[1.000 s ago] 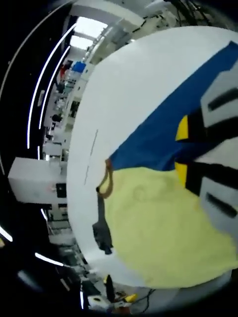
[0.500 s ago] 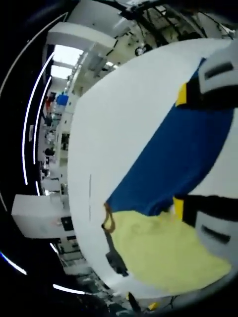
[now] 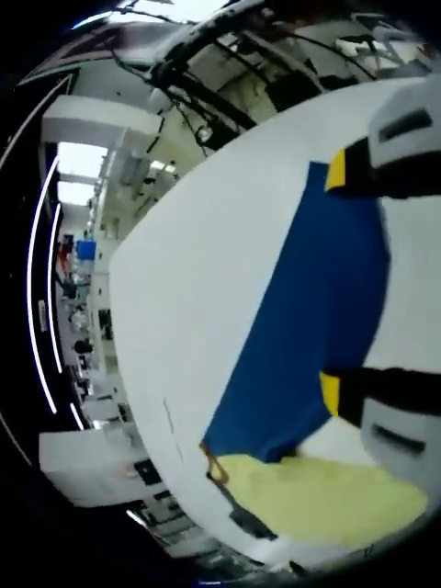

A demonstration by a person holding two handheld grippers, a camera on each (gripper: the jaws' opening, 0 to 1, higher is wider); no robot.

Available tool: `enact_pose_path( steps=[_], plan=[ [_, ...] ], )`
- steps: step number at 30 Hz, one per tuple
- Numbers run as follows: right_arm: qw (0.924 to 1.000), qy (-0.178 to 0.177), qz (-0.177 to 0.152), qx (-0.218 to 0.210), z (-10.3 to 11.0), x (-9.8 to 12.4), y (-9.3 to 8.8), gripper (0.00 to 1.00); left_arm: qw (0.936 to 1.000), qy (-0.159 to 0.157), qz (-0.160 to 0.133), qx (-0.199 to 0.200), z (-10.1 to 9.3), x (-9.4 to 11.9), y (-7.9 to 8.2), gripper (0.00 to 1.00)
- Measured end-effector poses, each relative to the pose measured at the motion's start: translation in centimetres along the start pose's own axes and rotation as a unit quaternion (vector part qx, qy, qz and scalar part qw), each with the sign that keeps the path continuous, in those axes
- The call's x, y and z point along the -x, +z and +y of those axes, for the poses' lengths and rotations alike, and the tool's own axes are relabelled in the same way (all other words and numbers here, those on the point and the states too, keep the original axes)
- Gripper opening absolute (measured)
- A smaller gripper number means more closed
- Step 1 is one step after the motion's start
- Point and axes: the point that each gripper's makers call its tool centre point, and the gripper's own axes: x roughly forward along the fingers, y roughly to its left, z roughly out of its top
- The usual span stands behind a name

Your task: Fold the garment on the visible template until the final outline fits inside the template.

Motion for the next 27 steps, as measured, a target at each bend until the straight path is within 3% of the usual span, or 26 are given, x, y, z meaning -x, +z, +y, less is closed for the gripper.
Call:
enact_pose_path(
  steps=[4, 7, 12, 14, 18, 27],
  plan=[
    [0.9995, -0.023, 0.017, -0.017, -0.5, 0.6, -1.0, 0.71, 1.0, -0.005, -0.001, -0.003, -0.7, -0.1, 0.4, 0.99],
    [0.999, -0.025, 0.011, -0.036, -0.7, 0.8, -1.1, 0.69, 0.9999, -0.007, 0.0, -0.008, -0.4, -0.2, 0.1, 0.99],
    [0.9962, -0.047, 0.026, -0.068, -2.6, 0.4, -1.8, 0.61, 0.9999, -0.01, 0.002, -0.01, 0.1, -0.3, -0.4, 0.99],
    [0.996, -0.05, 0.028, -0.068, -2.6, 0.5, -2.0, 0.57, 0.9999, -0.008, 0.004, -0.01, -0.9, -0.1, 0.3, 0.99],
    [0.9948, -0.055, 0.041, -0.076, -2.6, 0.7, -2.7, 0.46, 1.0, -0.008, -0.003, -0.001, -1.1, -0.1, 0.6, 0.99],
    [0.9948, -0.06, 0.038, -0.074, -4.0, 0.0, -2.5, 0.34, 0.9999, -0.007, -0.008, 0.0, -0.6, -0.2, 0.5, 0.99]
  ],
)
